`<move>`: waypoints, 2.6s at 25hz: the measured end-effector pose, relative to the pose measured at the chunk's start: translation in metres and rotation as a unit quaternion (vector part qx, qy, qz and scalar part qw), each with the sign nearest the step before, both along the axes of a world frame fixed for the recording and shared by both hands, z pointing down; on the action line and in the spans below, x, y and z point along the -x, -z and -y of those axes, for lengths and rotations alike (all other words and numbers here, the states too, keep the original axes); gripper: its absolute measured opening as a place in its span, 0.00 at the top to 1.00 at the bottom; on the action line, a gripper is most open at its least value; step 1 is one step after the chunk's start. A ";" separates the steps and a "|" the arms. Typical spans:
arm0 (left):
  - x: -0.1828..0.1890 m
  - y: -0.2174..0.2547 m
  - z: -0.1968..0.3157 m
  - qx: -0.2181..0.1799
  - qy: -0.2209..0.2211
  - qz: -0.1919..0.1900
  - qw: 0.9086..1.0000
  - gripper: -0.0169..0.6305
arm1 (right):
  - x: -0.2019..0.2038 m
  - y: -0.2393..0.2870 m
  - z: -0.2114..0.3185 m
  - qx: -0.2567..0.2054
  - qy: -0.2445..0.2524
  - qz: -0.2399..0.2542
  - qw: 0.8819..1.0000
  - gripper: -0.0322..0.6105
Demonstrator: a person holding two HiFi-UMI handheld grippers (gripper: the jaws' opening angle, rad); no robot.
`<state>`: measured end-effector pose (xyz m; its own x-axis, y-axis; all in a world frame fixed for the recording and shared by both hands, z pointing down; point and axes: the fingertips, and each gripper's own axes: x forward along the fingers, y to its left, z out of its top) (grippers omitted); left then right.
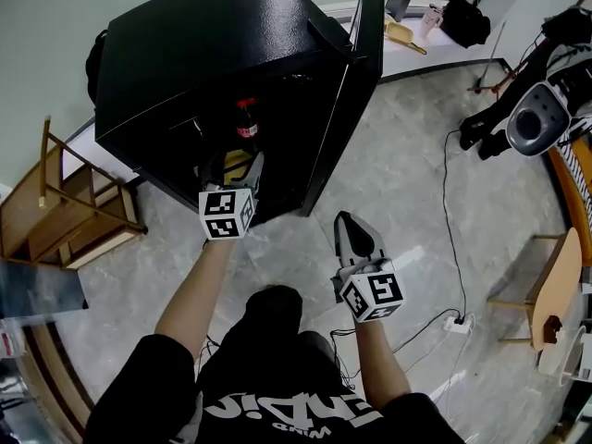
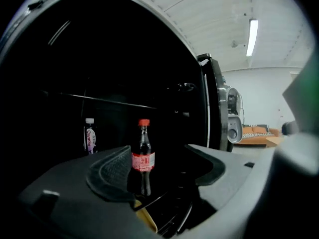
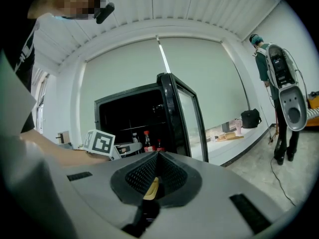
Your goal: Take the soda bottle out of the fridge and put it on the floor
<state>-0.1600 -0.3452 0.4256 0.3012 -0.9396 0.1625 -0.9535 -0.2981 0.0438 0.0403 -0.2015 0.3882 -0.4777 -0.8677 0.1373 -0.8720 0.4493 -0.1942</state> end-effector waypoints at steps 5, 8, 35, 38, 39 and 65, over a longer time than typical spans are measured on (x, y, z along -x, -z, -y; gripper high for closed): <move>0.002 -0.021 0.047 0.003 0.013 0.004 1.000 0.47 | -0.006 -0.017 0.004 0.014 -0.005 0.000 1.000 0.91; 0.005 -0.029 0.070 0.008 0.022 0.010 1.000 0.47 | -0.007 -0.024 0.005 0.016 -0.004 0.005 1.000 0.91; -0.013 -0.043 0.042 0.044 -0.031 0.038 0.998 0.49 | -0.032 -0.043 -0.027 0.052 -0.015 -0.001 0.999 0.91; -0.022 -0.033 0.012 0.043 -0.050 0.032 0.997 0.49 | -0.035 -0.039 -0.045 0.055 -0.016 -0.001 0.998 0.92; -0.026 -0.031 0.002 0.044 -0.057 0.028 0.997 0.49 | -0.037 -0.038 -0.051 0.056 -0.019 -0.001 0.998 0.91; -0.108 -0.250 -0.096 0.056 -0.159 0.004 0.986 0.49 | -0.084 -0.280 -0.098 0.068 -0.068 -0.017 0.995 0.91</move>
